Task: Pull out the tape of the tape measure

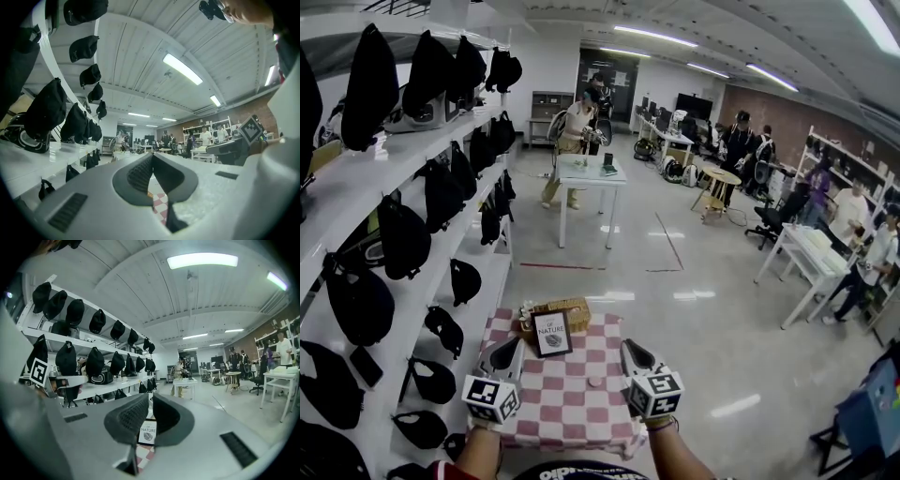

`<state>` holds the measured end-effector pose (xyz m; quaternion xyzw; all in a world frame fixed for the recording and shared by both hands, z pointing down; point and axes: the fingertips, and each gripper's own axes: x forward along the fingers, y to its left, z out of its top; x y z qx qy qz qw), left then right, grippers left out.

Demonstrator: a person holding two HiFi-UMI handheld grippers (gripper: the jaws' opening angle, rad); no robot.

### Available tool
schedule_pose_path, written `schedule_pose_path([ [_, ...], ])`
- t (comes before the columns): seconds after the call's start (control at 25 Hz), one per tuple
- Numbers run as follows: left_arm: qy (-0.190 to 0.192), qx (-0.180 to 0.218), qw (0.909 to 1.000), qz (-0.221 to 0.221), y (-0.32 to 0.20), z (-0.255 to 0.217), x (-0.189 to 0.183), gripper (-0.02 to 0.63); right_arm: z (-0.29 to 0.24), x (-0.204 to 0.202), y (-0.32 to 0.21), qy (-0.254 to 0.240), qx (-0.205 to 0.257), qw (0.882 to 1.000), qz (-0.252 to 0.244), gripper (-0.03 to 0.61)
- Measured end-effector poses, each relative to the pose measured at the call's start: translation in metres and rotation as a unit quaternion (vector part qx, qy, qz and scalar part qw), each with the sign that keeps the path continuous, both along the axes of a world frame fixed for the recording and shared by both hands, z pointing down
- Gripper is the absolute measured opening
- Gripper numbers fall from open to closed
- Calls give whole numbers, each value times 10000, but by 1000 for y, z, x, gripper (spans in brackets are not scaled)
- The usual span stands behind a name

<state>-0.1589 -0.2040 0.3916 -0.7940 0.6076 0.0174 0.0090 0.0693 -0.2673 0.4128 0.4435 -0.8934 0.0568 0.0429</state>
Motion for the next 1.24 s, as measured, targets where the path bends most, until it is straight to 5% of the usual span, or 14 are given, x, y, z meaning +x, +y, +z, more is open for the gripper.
schedule_pose_path([
  [1.24,85,7,9997,239,-9,2,11,5,-6,11,11,128,53,9998,149,-11],
])
